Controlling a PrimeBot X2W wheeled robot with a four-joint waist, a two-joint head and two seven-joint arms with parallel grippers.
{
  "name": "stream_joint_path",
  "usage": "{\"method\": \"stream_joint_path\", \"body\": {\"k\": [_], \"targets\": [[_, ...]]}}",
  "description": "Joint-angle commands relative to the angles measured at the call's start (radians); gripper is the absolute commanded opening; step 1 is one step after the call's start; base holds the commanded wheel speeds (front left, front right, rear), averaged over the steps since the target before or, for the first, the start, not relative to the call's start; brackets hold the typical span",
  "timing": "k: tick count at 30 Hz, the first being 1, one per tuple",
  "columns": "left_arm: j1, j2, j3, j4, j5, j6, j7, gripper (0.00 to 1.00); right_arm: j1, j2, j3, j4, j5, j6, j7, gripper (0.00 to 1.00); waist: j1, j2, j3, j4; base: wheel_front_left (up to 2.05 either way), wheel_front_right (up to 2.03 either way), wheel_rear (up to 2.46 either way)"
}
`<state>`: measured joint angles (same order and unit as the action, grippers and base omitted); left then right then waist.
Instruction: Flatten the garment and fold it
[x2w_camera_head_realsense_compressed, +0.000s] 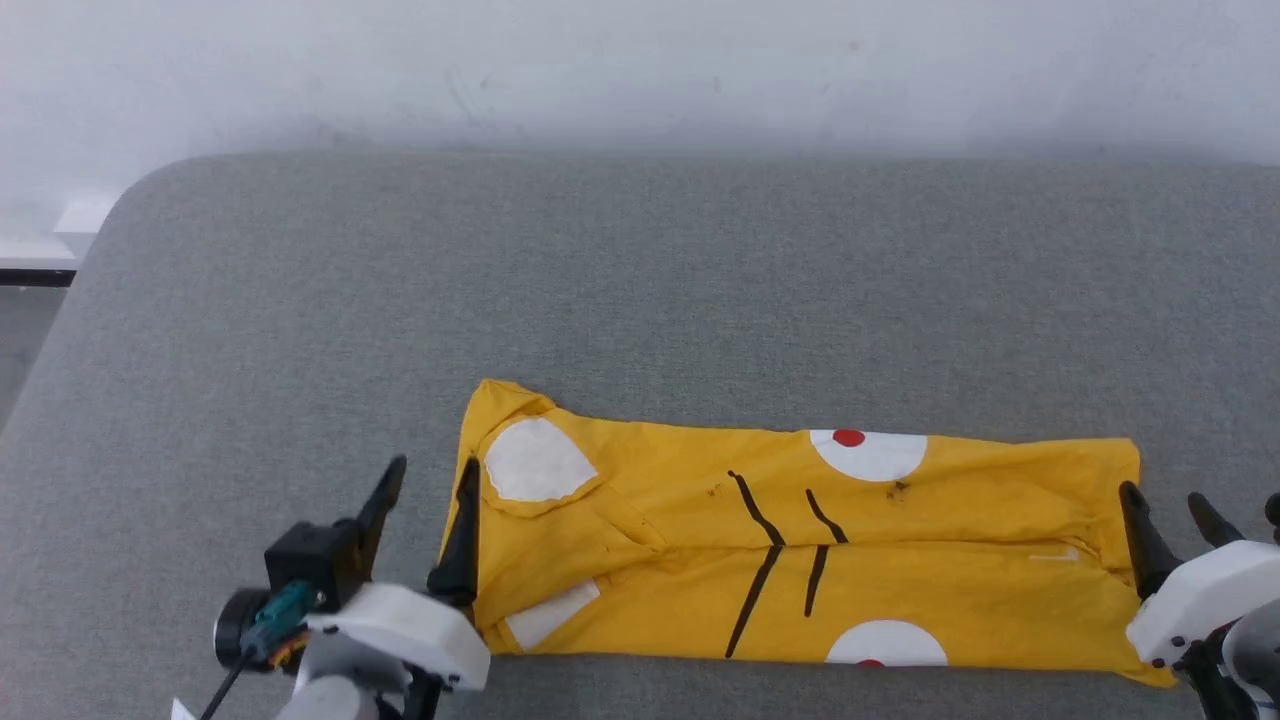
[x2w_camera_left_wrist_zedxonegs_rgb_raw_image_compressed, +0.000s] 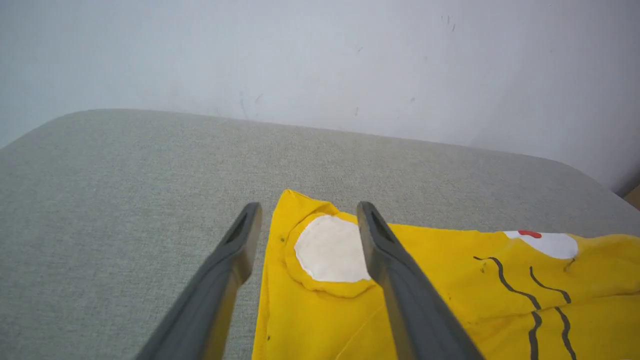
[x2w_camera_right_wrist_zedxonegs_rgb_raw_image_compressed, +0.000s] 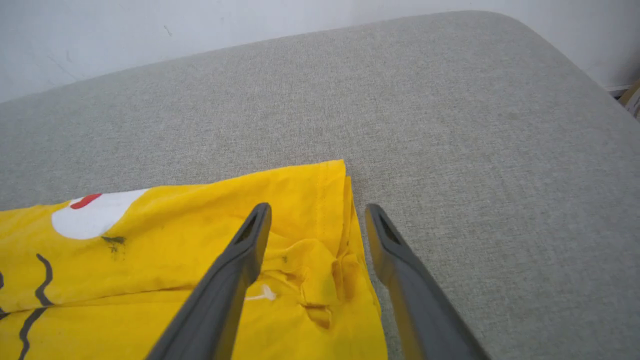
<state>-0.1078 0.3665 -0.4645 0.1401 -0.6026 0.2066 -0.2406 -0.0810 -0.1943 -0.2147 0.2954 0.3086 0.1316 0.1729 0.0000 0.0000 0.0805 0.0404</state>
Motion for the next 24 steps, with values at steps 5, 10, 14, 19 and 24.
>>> {"method": "stream_joint_path", "body": {"k": [5, 10, 14, 19, 24], "targets": [[-0.081, -0.045, 0.058, -0.01, 0.12, -0.003, -0.02, 1.0, 0.006, 0.072, -0.08, -0.045, -0.021, -0.001, -0.056, 1.0, 0.0, 0.0, -0.015, 0.017, 0.0, 0.0, 0.0], [-0.101, -0.104, 0.139, -0.02, 0.224, -0.038, -0.021, 1.0, -0.036, 0.112, -0.139, -0.015, -0.029, -0.001, -0.048, 1.0, 0.0, 0.0, -0.014, 0.019, 0.0, 0.0, 0.0], [-0.102, -0.134, 0.194, -0.001, 0.289, -0.07, -0.021, 1.0, -0.094, 0.129, -0.193, 0.061, -0.034, -0.001, 0.001, 1.0, 0.0, 0.0, -0.01, 0.013, 0.0, 0.0, 0.0], [-0.084, -0.174, 0.258, 0.014, 0.332, -0.103, -0.021, 1.0, -0.162, 0.138, -0.253, 0.185, -0.1, -0.001, 0.115, 1.0, 0.0, 0.0, 0.0, 0.007, 0.0, 0.0, 0.0], [-0.071, -0.207, 0.303, 0.025, 0.367, -0.137, -0.021, 1.0, -0.197, 0.141, -0.288, 0.258, -0.188, -0.001, 0.268, 1.0, 0.0, 0.0, 0.01, 0.011, 0.0, 0.0, 0.0]]}}
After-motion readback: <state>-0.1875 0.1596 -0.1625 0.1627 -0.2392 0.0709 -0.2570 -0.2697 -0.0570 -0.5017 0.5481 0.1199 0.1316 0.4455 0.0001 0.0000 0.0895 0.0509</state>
